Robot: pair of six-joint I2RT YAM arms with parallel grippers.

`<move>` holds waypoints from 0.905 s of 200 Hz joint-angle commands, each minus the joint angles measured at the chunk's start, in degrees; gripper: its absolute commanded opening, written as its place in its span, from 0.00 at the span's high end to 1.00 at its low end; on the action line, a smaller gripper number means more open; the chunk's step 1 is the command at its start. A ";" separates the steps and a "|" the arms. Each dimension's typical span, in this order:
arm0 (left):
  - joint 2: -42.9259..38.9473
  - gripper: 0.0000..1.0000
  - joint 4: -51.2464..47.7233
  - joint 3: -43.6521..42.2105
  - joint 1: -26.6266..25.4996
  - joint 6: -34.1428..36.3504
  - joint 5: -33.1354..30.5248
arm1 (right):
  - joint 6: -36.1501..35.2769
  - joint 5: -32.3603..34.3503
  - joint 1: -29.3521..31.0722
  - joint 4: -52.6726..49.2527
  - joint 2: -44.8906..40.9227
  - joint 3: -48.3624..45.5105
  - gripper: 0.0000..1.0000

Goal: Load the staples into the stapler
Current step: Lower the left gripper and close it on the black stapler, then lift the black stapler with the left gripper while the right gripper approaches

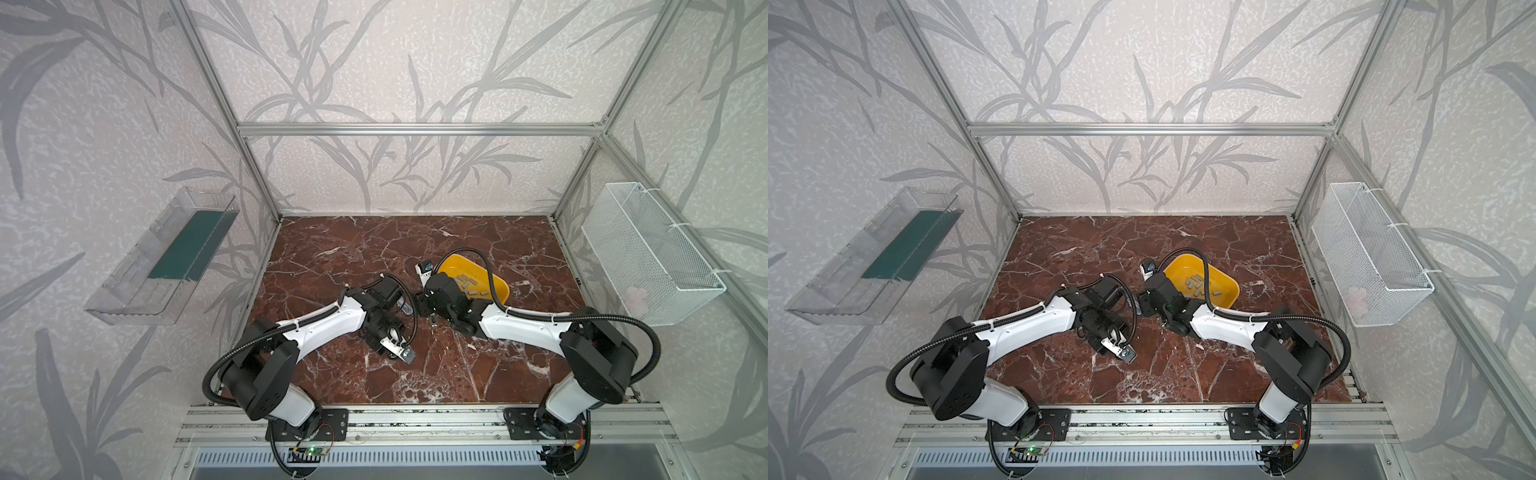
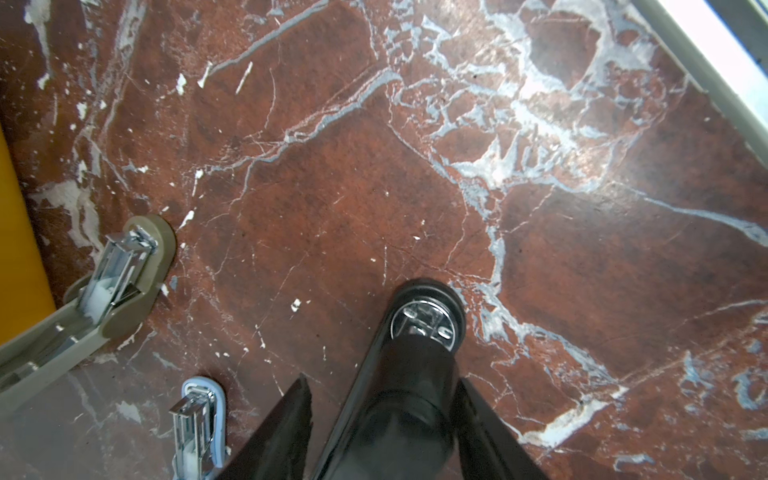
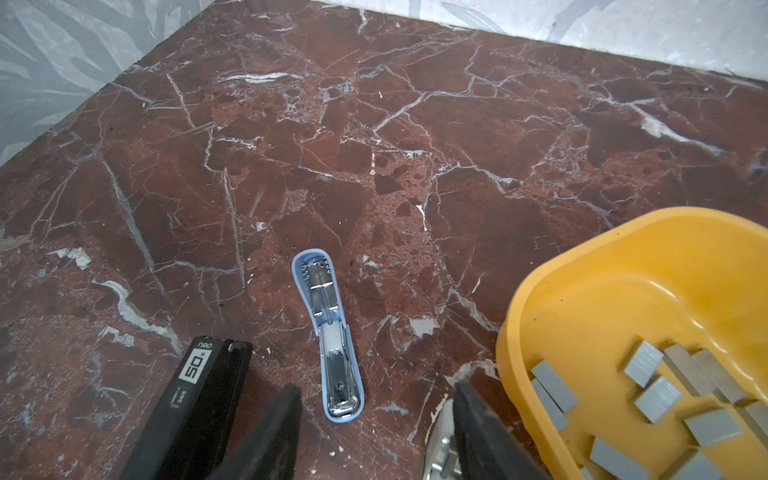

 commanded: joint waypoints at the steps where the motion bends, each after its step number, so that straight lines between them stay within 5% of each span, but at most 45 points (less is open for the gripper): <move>1: 1.12 0.45 -3.09 1.77 -0.42 0.67 1.15 | 0.50 0.24 -0.44 0.63 -1.05 -0.43 0.40; 48: 3.09 0.60 -5.02 3.28 -1.12 0.78 0.24 | 0.73 -0.08 -0.46 0.86 -1.29 -0.69 0.40; 86: 2.97 1.00 -5.37 4.44 -1.12 -0.70 0.88 | 1.23 -0.15 -0.54 1.12 -1.23 -0.87 0.40; 135: -4.13 1.00 -3.65 4.23 0.01 -3.77 0.36 | 2.77 0.48 -1.59 3.61 -5.10 -4.69 0.40; 181: -19.81 1.00 13.26 -2.78 5.26 -10.24 0.72 | 3.25 0.69 -1.86 6.71 -9.49 -8.68 0.39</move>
